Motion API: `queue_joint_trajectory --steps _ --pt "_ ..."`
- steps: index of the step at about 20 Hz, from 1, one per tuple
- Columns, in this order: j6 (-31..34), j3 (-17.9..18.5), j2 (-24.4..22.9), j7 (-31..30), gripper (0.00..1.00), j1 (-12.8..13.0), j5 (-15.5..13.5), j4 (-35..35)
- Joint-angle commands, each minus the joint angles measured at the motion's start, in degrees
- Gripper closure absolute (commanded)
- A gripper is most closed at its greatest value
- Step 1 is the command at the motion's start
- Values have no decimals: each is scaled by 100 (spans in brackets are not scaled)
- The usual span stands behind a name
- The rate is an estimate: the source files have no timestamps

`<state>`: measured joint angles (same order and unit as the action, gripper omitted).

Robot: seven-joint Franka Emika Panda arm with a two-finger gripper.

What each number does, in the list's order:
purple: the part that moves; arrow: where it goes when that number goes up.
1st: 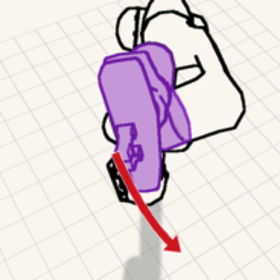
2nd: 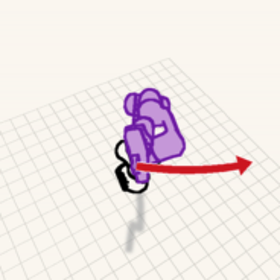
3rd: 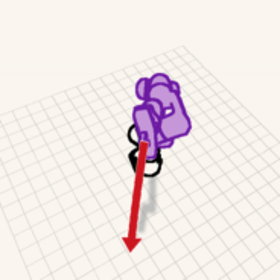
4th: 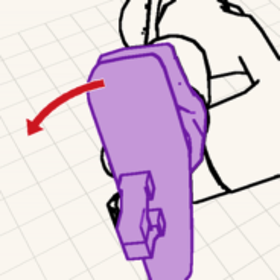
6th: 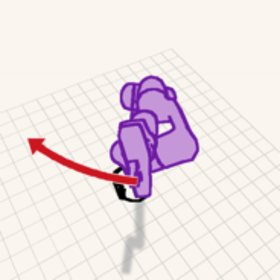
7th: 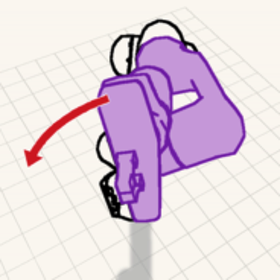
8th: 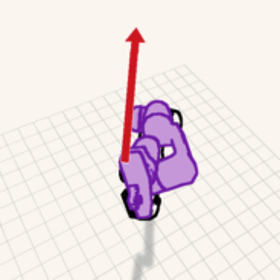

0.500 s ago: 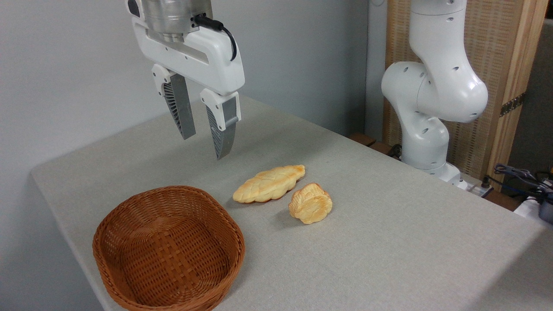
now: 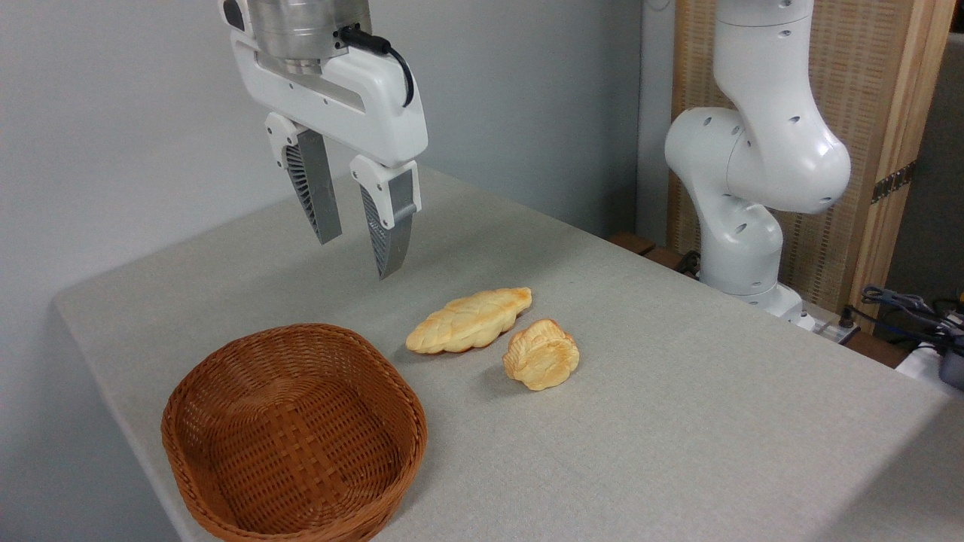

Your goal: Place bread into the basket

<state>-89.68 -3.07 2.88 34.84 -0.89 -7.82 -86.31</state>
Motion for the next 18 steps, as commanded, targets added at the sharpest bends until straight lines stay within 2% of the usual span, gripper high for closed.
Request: queue_joint_trajectory --steps 1,7,10,13,18 --pt "-102 26 -122 -109 0 18 17 -150" --pt "-163 -9 -235 -83 0 27 9 -465" --pt "-671 -88 -700 242 0 62 -27 -1297" --pt "-1121 -89 -1123 392 0 299 -18 -2020" --pt "-1139 -97 -1281 1120 0 677 -18 -2697"
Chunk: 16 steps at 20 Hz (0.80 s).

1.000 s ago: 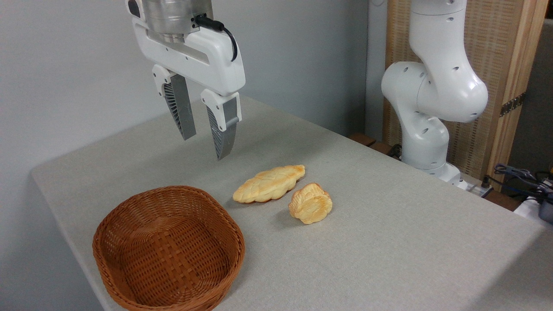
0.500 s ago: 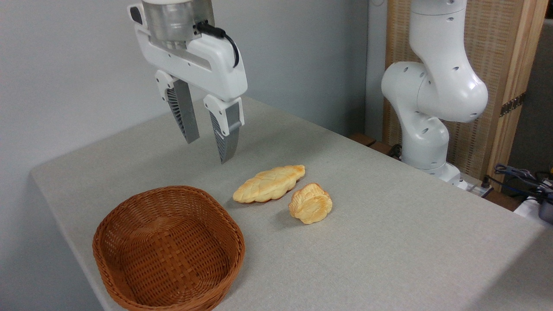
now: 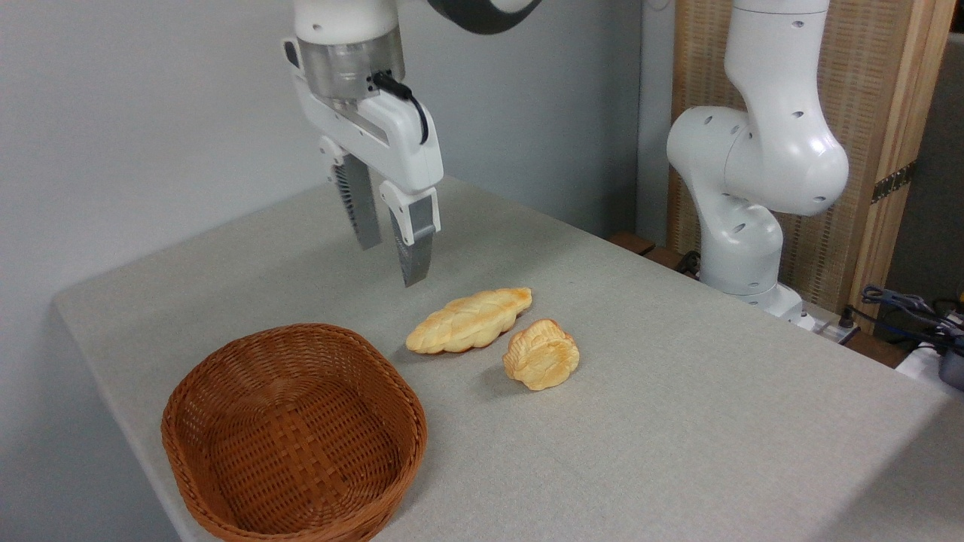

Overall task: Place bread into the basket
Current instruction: 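Lower the gripper onto the long golden bread roll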

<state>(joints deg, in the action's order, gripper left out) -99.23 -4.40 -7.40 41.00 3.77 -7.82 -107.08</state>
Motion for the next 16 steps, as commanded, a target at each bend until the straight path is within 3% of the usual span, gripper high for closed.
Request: queue_joint_trajectory --steps 1,5,10,16 --pt "-176 27 -253 662 0 264 -18 -761" --pt "-167 27 -253 1278 0 405 -9 -1253" --pt "-237 27 -200 1340 0 546 44 -1561" --pt "-940 9 -183 1375 0 669 131 -2089"
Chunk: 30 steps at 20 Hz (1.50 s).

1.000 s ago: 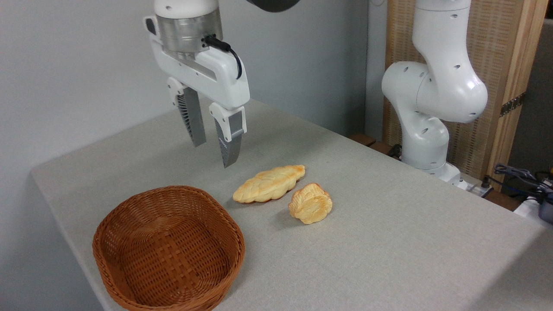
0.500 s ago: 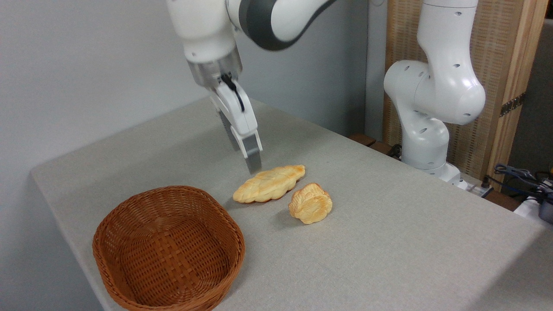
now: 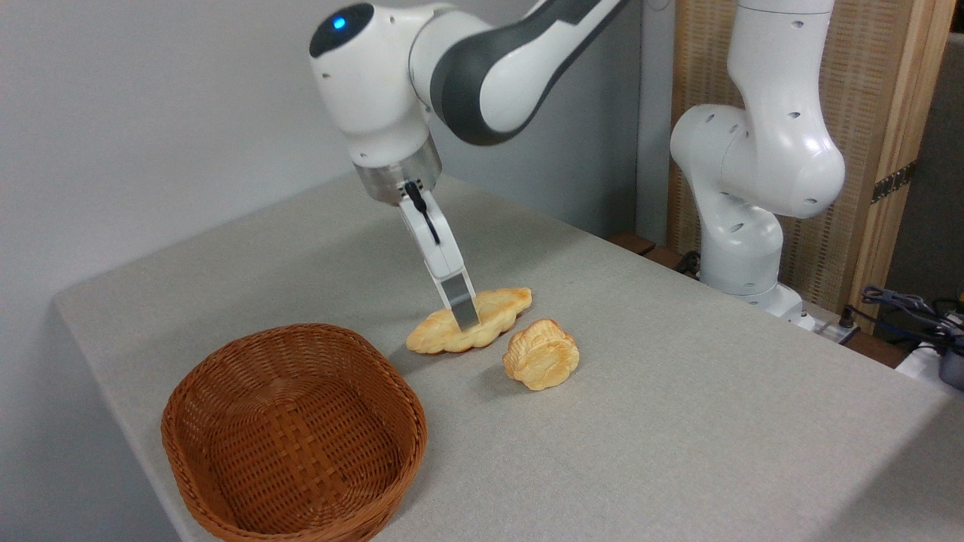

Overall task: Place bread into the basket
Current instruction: 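Lower the gripper onto the long golden bread roll, then close the gripper on the middle of the long bread roll and lift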

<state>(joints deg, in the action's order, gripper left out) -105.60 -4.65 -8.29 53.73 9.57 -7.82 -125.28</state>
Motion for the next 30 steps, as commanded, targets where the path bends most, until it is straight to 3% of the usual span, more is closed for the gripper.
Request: queue_joint_trajectory --steps 1,3,4,7,8,16,18,20,24,30 --pt "-364 34 -85 181 0 97 323 -339" --pt "-400 34 -85 366 0 106 430 -444" --pt "-417 34 -76 375 6 115 430 -480" --pt "-426 34 -41 384 47 185 404 -489" --pt "-426 34 -41 375 54 194 387 -489" --pt "-330 34 -41 332 55 203 281 -419" --pt "28 43 -15 261 60 264 71 -148" --pt "381 52 213 235 60 264 70 212" --pt "636 61 223 226 61 264 53 451" --pt "1068 341 573 -54 53 229 44 2022"
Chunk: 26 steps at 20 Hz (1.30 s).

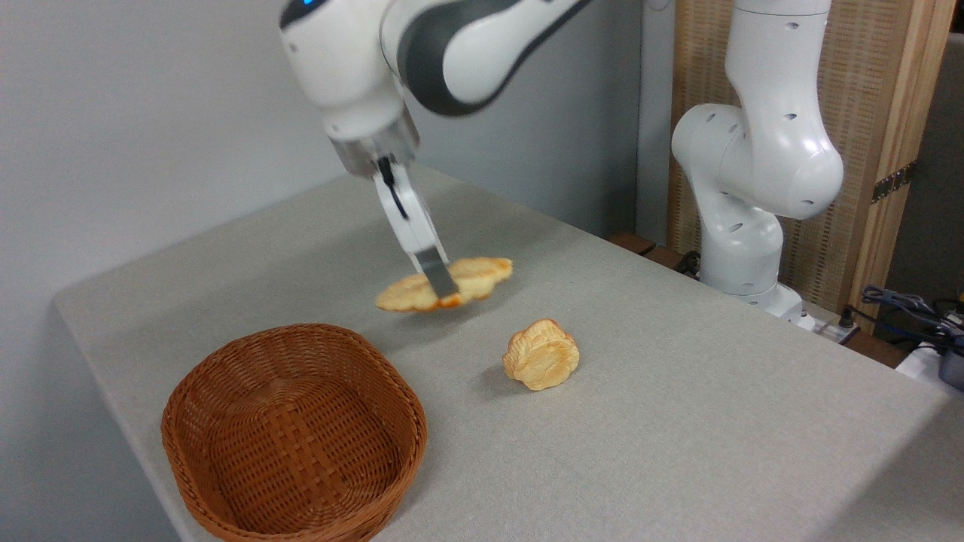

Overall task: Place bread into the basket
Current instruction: 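Carry the held bread roll over the wicker basket, then open the gripper to drop the bread roll into the basket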

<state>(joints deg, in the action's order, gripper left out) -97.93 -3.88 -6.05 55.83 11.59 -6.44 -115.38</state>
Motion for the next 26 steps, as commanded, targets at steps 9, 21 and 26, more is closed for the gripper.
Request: queue_joint_trajectory --steps 9,21,26 --pt "-830 634 1316 -520 25 10 -287 2512" --pt "-1422 564 1519 -547 0 28 -226 2503" --pt "-1317 590 1475 -556 0 19 -279 2503"
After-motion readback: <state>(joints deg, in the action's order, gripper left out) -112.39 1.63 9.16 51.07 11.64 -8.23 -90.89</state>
